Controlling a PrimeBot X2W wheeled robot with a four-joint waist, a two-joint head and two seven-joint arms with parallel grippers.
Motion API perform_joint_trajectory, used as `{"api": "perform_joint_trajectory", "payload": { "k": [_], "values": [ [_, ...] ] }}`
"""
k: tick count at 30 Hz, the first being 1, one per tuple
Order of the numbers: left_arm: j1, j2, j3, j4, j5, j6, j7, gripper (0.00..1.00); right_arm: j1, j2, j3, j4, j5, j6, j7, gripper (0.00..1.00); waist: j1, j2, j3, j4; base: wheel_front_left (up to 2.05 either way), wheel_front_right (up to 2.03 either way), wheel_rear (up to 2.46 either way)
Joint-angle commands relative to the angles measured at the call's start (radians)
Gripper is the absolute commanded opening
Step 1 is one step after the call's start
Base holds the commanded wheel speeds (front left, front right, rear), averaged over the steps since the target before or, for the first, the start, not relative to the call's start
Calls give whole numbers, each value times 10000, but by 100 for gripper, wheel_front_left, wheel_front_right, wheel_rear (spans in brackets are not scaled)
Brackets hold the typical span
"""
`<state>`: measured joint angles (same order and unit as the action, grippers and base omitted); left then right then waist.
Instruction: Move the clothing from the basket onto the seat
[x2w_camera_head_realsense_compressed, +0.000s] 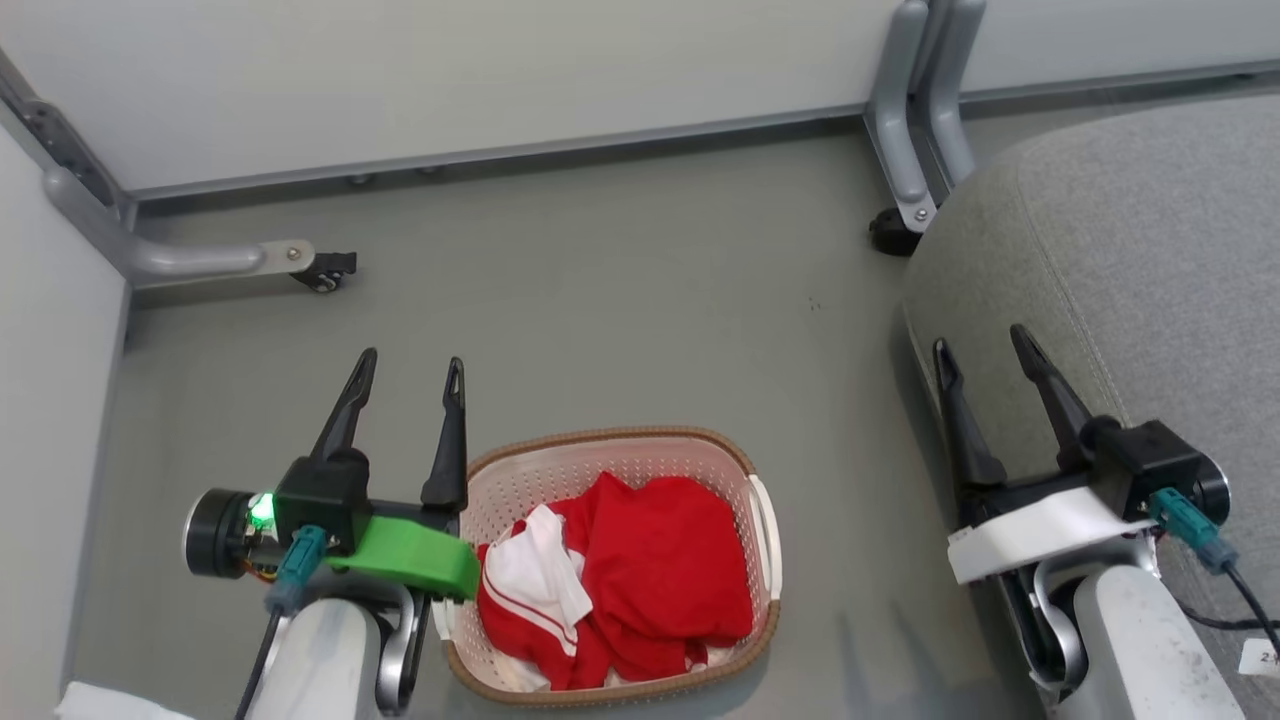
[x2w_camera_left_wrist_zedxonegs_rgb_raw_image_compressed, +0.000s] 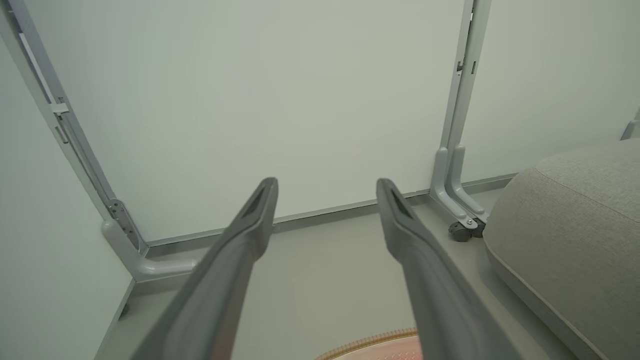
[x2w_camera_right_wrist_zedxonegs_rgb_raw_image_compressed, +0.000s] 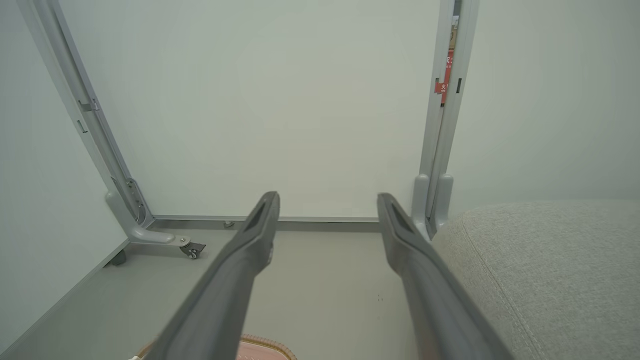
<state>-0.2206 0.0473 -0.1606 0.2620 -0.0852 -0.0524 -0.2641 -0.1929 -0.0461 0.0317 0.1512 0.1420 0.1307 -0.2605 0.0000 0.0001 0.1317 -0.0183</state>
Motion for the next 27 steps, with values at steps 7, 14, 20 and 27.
{"api": "perform_joint_trajectory", "payload": {
  "k": [7, 14, 20, 27],
  "values": [
    [-1413, 58, -402, 924, 284, -295, -7, 100, -1092, -29, 118, -453, 82, 0, -25, 100, 0, -1, 1955, -1111, 0, 0, 0],
    [-2553, 157, -749, 2146, 559, -501, -7, 100, -1810, -26, 244, -846, 200, 0, -25, 100, 0, -1, 3179, -1637, 0, 0, 0],
    [-3399, 320, -1118, 3332, 733, -624, -9, 100, -2297, -23, 294, -1129, 320, -1, -25, 100, 0, -1, 4177, -1952, 0, 0, 0],
    [-4236, 581, -1457, 4718, 819, -700, -7, 100, -2811, -25, 361, -1419, 423, 0, -25, 100, 0, -1, 5315, -2222, 0, 0, 0]
  ]
}}
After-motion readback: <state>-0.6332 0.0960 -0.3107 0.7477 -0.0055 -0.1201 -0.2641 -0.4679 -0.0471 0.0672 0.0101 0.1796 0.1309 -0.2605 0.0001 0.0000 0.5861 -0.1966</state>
